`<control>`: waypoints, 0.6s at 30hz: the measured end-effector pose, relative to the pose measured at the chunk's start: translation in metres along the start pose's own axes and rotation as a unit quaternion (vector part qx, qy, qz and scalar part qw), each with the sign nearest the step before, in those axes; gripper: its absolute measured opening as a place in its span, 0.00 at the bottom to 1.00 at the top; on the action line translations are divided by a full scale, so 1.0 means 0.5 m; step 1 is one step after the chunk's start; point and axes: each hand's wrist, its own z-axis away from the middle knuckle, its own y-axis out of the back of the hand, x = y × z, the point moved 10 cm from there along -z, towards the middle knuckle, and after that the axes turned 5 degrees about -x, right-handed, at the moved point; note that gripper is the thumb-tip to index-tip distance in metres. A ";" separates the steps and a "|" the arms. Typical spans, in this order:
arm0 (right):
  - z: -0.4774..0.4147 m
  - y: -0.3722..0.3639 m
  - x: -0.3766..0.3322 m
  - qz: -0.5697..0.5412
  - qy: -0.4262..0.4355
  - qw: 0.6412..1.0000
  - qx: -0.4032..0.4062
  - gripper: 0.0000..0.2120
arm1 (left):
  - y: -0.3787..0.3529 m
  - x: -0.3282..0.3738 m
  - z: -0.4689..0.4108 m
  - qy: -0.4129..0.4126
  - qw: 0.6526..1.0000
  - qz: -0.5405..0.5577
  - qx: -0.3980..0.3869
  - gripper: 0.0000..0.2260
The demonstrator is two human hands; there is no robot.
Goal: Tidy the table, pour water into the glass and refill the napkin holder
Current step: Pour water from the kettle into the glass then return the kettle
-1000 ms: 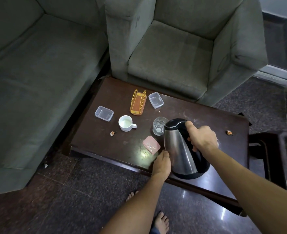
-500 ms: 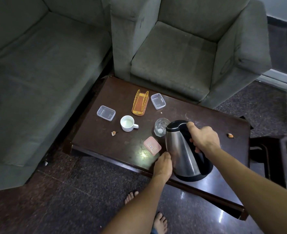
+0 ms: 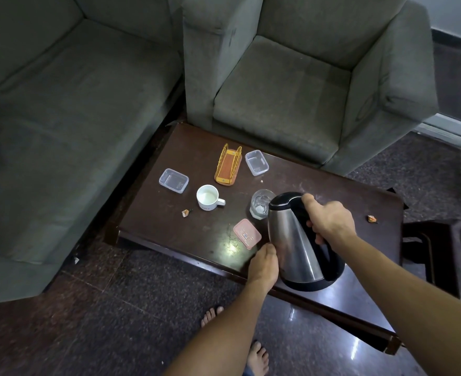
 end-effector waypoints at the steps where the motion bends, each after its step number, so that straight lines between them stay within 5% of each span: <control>1: 0.000 0.000 0.000 0.000 0.000 1.000 -0.001 0.34 | 0.000 0.000 0.001 0.000 1.000 0.000 0.000 0.17; 6: 0.001 0.001 0.001 -0.005 -0.001 1.000 -0.002 0.34 | 0.006 0.002 -0.002 -0.028 0.998 -0.064 0.008 0.19; 18: 0.006 0.003 0.008 -0.013 -0.005 1.000 -0.001 0.33 | -0.003 -0.004 0.004 -0.006 1.000 -0.005 -0.002 0.17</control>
